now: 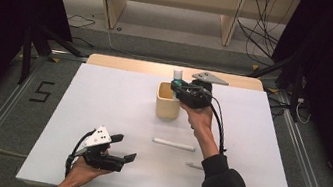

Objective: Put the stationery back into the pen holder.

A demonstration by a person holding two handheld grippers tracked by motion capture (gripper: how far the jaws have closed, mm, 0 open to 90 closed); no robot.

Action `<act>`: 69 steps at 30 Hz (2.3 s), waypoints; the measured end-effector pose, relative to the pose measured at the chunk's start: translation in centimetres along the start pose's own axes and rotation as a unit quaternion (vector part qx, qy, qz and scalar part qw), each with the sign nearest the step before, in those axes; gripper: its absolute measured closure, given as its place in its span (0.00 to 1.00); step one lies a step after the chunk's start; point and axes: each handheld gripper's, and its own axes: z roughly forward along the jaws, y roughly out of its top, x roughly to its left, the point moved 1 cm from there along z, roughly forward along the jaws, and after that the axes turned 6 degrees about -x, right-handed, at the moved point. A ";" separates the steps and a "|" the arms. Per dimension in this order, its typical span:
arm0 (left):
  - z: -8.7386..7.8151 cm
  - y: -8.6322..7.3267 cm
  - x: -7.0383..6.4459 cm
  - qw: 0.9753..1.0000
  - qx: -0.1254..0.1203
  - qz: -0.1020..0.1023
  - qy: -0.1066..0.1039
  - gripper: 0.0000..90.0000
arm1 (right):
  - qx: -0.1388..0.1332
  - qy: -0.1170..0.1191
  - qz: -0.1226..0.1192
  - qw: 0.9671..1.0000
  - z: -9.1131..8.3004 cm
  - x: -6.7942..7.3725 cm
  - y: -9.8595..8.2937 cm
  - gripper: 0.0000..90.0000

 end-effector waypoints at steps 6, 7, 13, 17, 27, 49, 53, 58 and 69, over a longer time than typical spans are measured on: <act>0.0 0.0 0.0 1.000 -0.004 -0.002 0.001 0.18 | 0.010 -0.012 0.000 1.000 1.5 -0.1 0.4 0.73; 0.0 0.0 0.0 1.000 -0.004 -0.003 0.001 0.18 | 0.011 -0.012 0.001 1.000 1.7 -0.1 0.4 0.73; 0.0 0.0 0.0 1.000 -0.006 -0.001 0.003 0.18 | 0.015 -0.017 0.016 1.000 2.7 -0.3 0.6 0.73; 0.0 0.0 0.1 1.000 -0.006 -0.002 0.003 0.18 | 0.022 -0.023 0.015 0.999 3.5 -0.4 0.5 0.73; 0.0 0.0 0.1 1.000 -0.006 -0.001 0.003 0.18 | 0.028 -0.033 0.016 0.999 4.5 -0.3 0.4 0.73; 0.0 0.0 0.1 1.000 -0.007 -0.001 0.005 0.18 | 0.057 -0.038 0.014 0.998 5.8 0.1 -0.9 0.73; 0.0 0.0 0.1 1.000 -0.006 -0.001 0.005 0.18 | 0.064 -0.038 0.015 0.997 6.0 0.3 -1.2 0.73; 0.0 0.0 0.1 1.000 -0.007 0.000 0.006 0.18 | 0.072 -0.041 0.013 0.997 6.2 0.4 -1.5 0.73; 0.0 0.0 0.1 1.000 -0.007 -0.001 0.006 0.18 | 0.082 -0.048 0.015 0.995 6.2 0.1 -1.9 0.73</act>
